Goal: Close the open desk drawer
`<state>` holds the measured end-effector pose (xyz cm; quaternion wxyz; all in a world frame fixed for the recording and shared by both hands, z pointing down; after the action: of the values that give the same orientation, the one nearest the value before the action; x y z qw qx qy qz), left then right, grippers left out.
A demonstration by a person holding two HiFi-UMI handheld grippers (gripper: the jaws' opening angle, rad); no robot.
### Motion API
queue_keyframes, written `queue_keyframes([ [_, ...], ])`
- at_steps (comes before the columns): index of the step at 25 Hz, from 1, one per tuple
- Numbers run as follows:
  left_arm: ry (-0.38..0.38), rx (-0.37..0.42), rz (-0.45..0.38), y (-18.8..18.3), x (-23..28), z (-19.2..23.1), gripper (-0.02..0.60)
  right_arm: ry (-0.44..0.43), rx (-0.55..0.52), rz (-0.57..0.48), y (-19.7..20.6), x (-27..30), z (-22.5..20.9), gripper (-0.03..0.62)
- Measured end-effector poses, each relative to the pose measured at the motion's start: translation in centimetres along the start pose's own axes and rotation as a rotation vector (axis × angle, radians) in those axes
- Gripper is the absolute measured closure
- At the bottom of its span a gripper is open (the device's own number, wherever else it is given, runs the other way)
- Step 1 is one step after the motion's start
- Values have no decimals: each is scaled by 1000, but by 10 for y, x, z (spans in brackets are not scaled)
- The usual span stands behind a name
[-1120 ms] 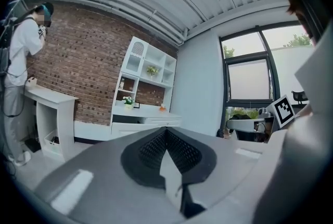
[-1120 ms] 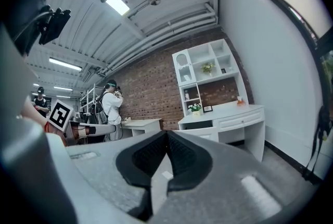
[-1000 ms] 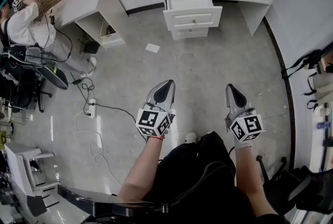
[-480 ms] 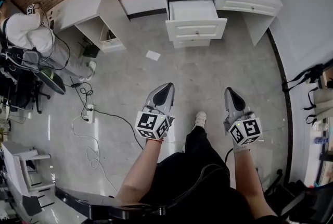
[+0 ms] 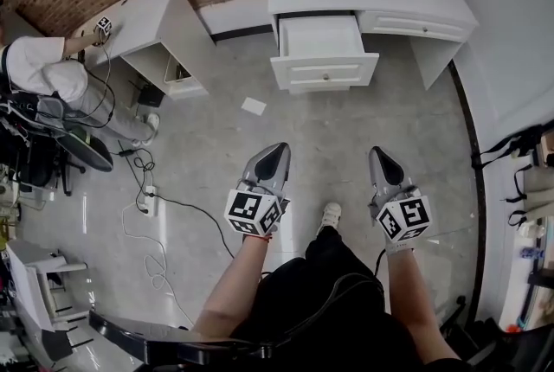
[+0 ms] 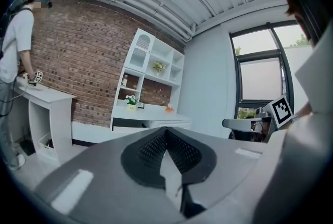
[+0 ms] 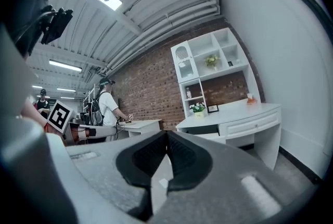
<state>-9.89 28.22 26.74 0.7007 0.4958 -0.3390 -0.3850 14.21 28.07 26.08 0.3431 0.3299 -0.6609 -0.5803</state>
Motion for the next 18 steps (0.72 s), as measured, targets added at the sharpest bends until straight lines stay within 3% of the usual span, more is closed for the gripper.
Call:
queue_keyframes([
  [18, -24, -15, 46, 7, 121, 20, 580, -14, 65, 31, 19, 70, -97, 594],
])
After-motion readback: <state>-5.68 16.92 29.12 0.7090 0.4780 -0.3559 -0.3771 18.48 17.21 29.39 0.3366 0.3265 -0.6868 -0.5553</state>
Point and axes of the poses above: the fingertips, and each gripper's own axes: x forward along the fingers, z to its left, y out of its underside, the point moved 5 cm from there along -x, backward along the fingers, and after that the axes turned 4 degrees about -x, right-handed, at the moved point
